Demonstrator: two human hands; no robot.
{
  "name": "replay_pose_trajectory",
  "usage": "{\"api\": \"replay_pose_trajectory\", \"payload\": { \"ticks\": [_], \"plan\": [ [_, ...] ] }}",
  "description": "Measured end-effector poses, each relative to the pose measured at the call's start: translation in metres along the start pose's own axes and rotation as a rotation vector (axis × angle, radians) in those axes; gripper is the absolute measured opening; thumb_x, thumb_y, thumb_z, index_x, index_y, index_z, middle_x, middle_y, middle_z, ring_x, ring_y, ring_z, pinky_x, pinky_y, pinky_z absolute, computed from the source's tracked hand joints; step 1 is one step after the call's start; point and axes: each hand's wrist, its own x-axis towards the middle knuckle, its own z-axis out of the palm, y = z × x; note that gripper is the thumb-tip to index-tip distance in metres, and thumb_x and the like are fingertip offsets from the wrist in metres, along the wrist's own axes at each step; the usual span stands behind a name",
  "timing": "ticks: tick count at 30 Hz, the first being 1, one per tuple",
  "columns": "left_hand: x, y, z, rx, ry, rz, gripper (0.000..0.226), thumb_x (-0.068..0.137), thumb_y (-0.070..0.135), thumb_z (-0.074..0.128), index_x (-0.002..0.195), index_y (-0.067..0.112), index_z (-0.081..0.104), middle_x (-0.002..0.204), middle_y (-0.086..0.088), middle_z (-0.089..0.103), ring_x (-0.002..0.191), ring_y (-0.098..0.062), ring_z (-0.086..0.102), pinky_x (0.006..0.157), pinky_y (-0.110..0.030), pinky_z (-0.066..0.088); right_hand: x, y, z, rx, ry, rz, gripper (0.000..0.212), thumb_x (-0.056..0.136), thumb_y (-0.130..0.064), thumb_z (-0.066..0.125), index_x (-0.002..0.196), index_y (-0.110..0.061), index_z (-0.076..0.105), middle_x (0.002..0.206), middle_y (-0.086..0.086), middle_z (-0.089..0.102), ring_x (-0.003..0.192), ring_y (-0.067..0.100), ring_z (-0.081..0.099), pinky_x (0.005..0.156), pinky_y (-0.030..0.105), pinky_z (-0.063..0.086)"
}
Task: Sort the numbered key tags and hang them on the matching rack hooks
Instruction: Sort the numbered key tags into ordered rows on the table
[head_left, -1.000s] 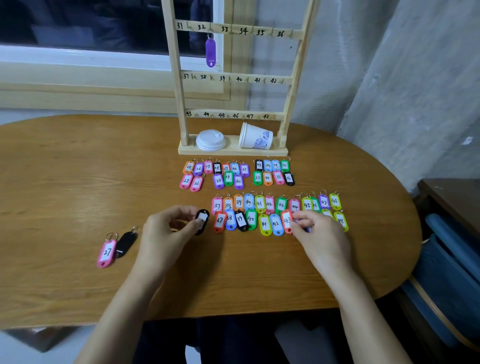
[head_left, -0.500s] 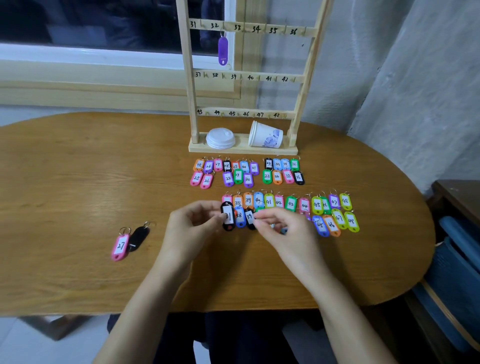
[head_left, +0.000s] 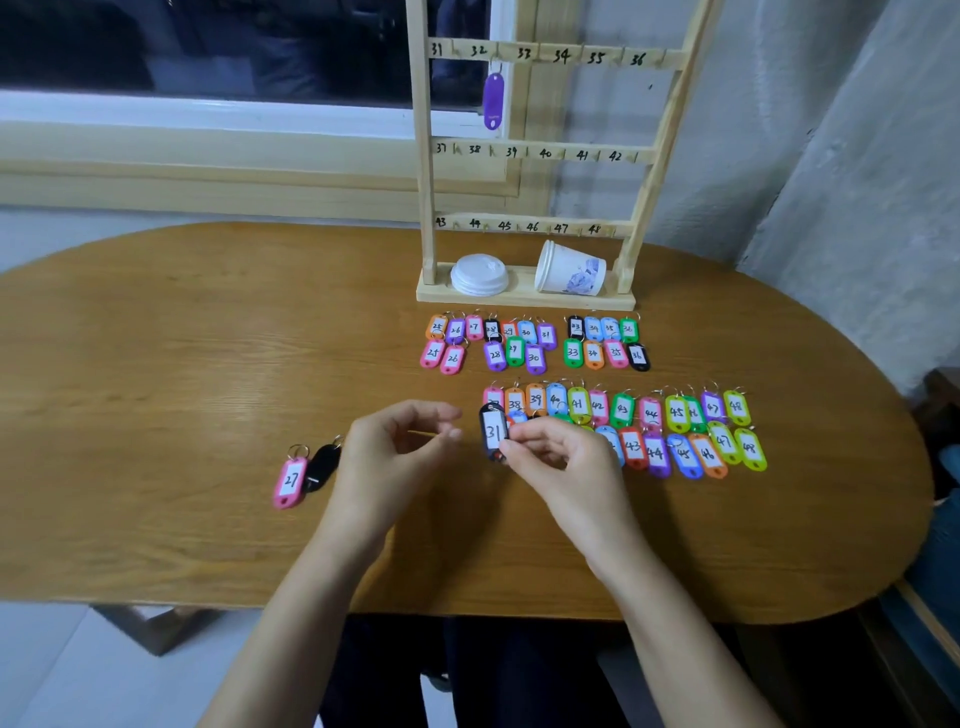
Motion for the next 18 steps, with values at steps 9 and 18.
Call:
{"api": "replay_pose_trajectory", "payload": {
  "ticks": [9,18],
  "plan": [
    [-0.002,-0.018,-0.049,0.168,0.175,0.051,0.018,0.079,0.009,0.073,0.086,0.025,0.071,0.086,0.007,0.073,0.079,-0.015,0.069,0.074,-0.035,0.058,-0.002,-0.001,0.006,0.048,-0.029,0.01,0.01,0.084,-0.019,0.069,0.094,-0.019,0.071,0.085,-0.014,0.068,0.084,-0.009,0.06,0.068,0.005,0.047],
    [-0.014,-0.032,-0.091,0.571,0.299,0.095,0.018,0.074,0.018,0.078,0.089,0.023,0.069,0.092,0.007,0.062,0.076,-0.003,0.056,0.068,-0.034,0.051,-0.003,-0.001,0.013,0.069,-0.055,0.01,0.009,0.084,-0.018,0.069,0.091,-0.025,0.069,0.086,-0.013,0.069,0.082,-0.008,0.061,0.069,0.006,0.047]
  ]
}}
